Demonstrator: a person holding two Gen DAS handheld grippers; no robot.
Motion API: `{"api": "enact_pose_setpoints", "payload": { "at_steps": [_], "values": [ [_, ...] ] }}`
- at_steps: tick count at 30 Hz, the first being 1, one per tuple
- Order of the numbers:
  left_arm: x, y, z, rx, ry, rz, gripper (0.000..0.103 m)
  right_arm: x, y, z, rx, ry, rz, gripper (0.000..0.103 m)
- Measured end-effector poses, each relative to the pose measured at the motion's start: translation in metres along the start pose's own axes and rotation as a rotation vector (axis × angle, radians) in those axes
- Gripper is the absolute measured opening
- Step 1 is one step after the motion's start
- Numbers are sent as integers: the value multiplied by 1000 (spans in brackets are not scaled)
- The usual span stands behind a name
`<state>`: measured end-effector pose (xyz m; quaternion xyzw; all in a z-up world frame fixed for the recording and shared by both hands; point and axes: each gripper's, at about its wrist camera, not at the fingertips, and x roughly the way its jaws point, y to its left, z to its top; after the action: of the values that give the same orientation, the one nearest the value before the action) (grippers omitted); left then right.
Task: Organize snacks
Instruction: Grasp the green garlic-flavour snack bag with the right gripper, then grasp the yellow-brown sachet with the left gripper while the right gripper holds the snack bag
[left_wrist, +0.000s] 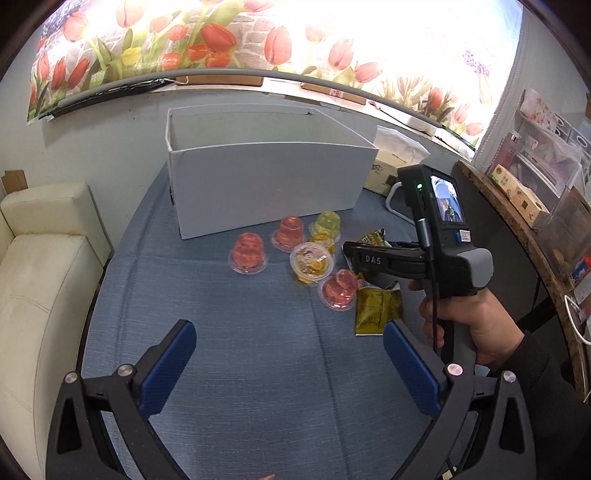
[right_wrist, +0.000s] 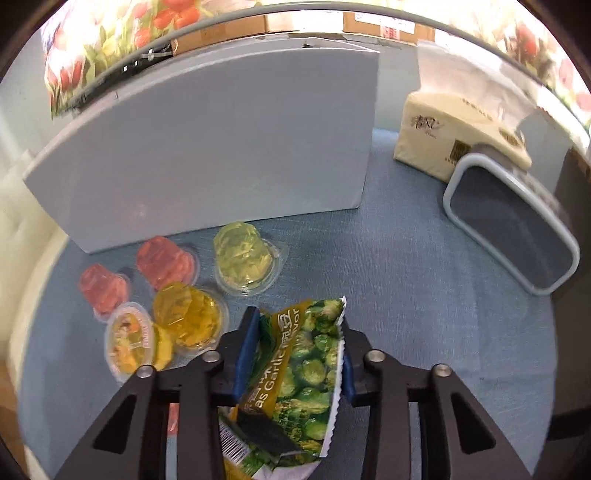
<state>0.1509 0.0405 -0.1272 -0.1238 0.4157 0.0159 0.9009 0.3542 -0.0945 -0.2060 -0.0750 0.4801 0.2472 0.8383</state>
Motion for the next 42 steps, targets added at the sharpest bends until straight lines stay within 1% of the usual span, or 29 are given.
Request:
{"api": "enact_pose_setpoints", "payload": {
  "at_steps": [1,2,6,10,15,16,17,19,21,22,27,29,31,33,34,35,38,39,41,42],
  "values": [
    [1,-2,0,7,0,1,103,-3,-6,-2,11,-9,14,35],
    [1,-4,0,12,2,2,103,-6,-8,-5,12,-17,14,30],
    [7,-11,-1,27,13,1,103,-18,-13,-11,-11,-36,13,27],
    [19,-24,-5,64,22,2,103,-38,-16,-15,-7,-68,31,26],
    [48,-48,-11,91,67,-19,103,-73,-18,-28,-30,-118,17,26],
    [55,-54,-13,98,73,-22,103,-81,-21,-26,-27,-128,13,26],
    [63,-61,-15,107,83,-17,103,-91,-24,-29,-24,-138,7,26],
    [78,-77,-19,135,100,18,103,-110,-27,-35,-28,-156,-18,26],
    [91,-91,-20,145,110,46,103,-126,-32,-40,-38,-165,-50,26],
    [96,-95,-20,141,115,56,103,-132,-35,-45,-33,-167,-52,26],
    [121,-109,-16,56,139,91,103,-152,-53,-71,-10,-171,-84,26],
    [129,-114,-12,29,142,133,102,-162,-61,-82,6,-174,-85,26],
    [137,-120,-9,17,139,163,95,-169,-67,-94,16,-181,-79,26],
    [146,-124,-7,2,147,187,91,-176,-74,-104,35,-186,-75,26],
    [148,-127,-6,7,139,215,87,-179,-78,-109,50,-187,-68,26],
    [150,-128,-5,9,132,231,88,-180,-81,-112,58,-188,-57,26],
    [153,-130,-4,-9,117,244,87,-183,-88,-122,75,-191,-57,26],
    [152,-131,-5,-10,112,244,84,-184,-90,-125,85,-190,-48,26],
    [148,-134,-6,-4,101,239,69,-185,-91,-129,94,-194,-45,26],
    [149,-137,-6,-5,102,249,58,-185,-90,-131,93,-194,-41,26]
  ]
}}
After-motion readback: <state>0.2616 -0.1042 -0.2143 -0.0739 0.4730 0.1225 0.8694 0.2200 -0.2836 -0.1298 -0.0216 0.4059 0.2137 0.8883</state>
